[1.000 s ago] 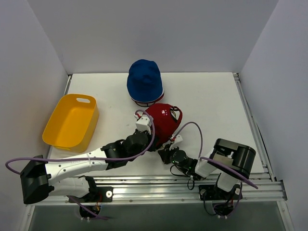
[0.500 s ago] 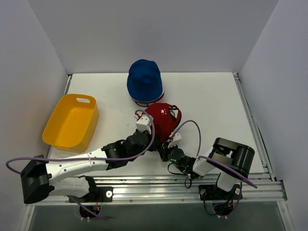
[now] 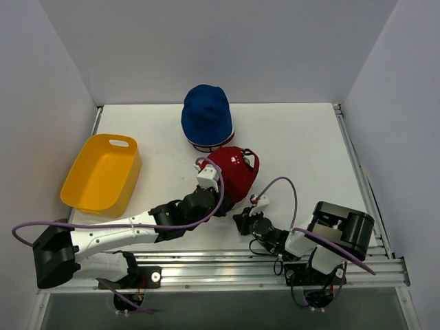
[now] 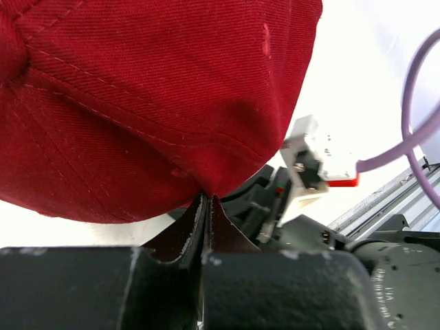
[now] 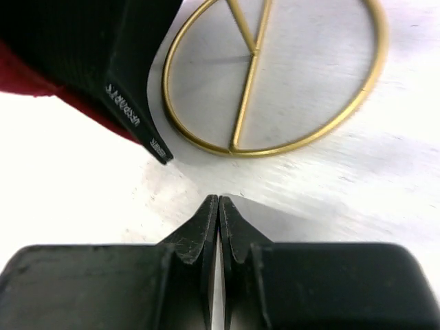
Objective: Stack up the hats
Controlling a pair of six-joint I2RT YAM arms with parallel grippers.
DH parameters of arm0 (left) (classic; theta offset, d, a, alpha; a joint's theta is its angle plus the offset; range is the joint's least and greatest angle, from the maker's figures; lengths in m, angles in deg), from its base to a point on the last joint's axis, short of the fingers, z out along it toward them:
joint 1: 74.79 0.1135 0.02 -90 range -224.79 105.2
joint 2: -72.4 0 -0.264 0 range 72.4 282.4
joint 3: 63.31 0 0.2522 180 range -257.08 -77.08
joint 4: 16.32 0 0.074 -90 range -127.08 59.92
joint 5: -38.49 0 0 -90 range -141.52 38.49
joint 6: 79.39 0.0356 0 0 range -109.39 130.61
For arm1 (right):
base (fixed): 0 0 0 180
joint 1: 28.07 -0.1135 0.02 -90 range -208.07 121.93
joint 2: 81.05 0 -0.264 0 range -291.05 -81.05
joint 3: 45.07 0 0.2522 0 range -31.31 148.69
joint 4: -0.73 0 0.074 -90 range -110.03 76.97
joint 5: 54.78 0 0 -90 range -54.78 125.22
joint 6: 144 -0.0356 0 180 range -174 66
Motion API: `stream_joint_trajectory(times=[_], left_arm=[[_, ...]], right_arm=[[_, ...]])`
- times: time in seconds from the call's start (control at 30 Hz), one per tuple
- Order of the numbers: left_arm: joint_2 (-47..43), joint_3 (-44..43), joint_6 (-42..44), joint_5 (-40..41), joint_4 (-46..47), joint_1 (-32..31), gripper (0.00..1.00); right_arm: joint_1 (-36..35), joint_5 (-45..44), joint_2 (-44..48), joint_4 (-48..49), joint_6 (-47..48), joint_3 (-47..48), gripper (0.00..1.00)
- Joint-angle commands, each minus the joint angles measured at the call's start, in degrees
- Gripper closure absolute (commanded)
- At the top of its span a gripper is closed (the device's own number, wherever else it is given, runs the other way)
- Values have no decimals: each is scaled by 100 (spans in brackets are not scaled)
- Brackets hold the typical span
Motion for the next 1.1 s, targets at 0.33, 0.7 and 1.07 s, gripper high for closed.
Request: stream_joint_trajectory(times=[0.33,0.7,1.07], left_arm=[[267,-178,50,-222,492,-69,90],[-505,-494,358,-12,-315,-87,55],[-805,-643,709,-293,-667,-95,49]], right_arm=[[-82,-264,1444,47,373,250,100],[-99,-537,5072,-4917,-647,628,98],[-73,-1512,5472,-6592,-323,2208,76]])
